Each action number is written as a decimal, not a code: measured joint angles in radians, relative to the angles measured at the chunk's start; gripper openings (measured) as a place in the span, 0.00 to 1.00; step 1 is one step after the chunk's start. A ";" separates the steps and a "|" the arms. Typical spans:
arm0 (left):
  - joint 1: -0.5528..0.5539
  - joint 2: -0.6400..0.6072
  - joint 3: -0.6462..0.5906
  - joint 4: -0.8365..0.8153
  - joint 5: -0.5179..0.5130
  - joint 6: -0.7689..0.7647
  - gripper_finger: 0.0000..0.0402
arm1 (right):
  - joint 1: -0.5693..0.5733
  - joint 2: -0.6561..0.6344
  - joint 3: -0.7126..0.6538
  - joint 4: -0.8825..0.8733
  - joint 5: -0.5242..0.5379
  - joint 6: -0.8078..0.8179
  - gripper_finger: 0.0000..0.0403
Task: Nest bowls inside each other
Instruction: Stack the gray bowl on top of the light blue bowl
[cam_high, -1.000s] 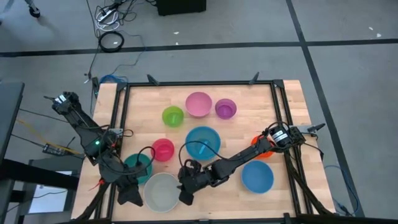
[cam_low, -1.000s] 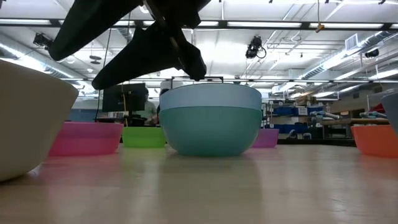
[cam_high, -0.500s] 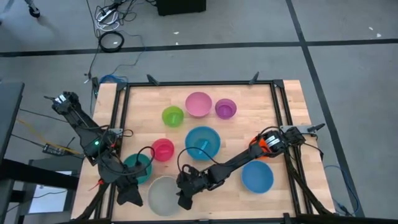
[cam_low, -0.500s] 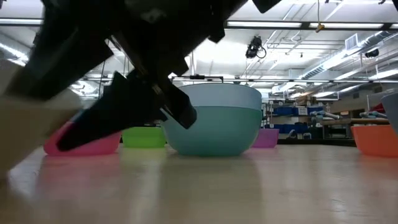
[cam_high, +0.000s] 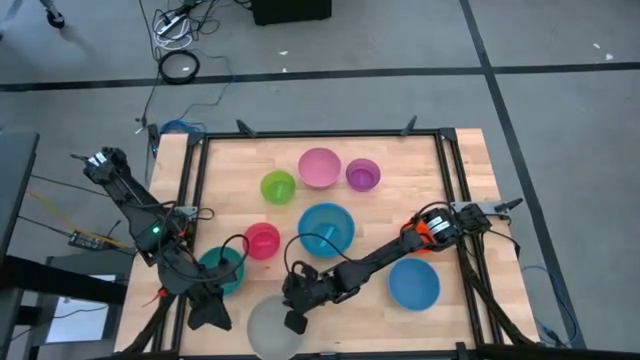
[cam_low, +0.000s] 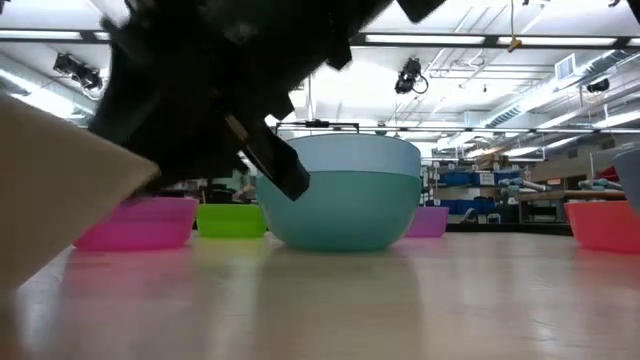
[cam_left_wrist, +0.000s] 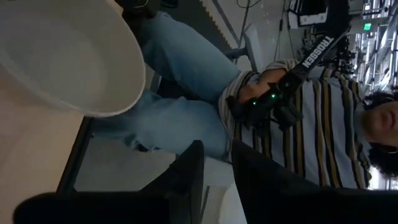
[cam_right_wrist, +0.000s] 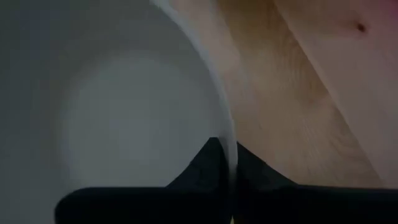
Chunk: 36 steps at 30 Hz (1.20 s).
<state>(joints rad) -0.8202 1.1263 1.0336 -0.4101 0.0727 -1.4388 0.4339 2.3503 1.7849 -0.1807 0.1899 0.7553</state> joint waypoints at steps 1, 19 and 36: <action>0.000 0.000 0.000 0.000 0.000 0.004 0.23 | 0.000 -0.004 0.000 -0.003 0.004 -0.001 0.02; 0.003 0.000 0.000 0.000 -0.172 0.219 0.23 | -0.103 -0.436 -0.001 -0.637 0.283 -0.139 0.00; 0.050 0.000 0.000 0.058 -0.398 0.485 0.23 | -0.386 -0.391 -0.003 -0.943 0.055 -0.218 0.00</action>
<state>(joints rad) -0.7704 1.1263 1.0336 -0.3522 -0.3251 -0.9537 0.0479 1.9589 1.7821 -1.1238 0.2450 0.5375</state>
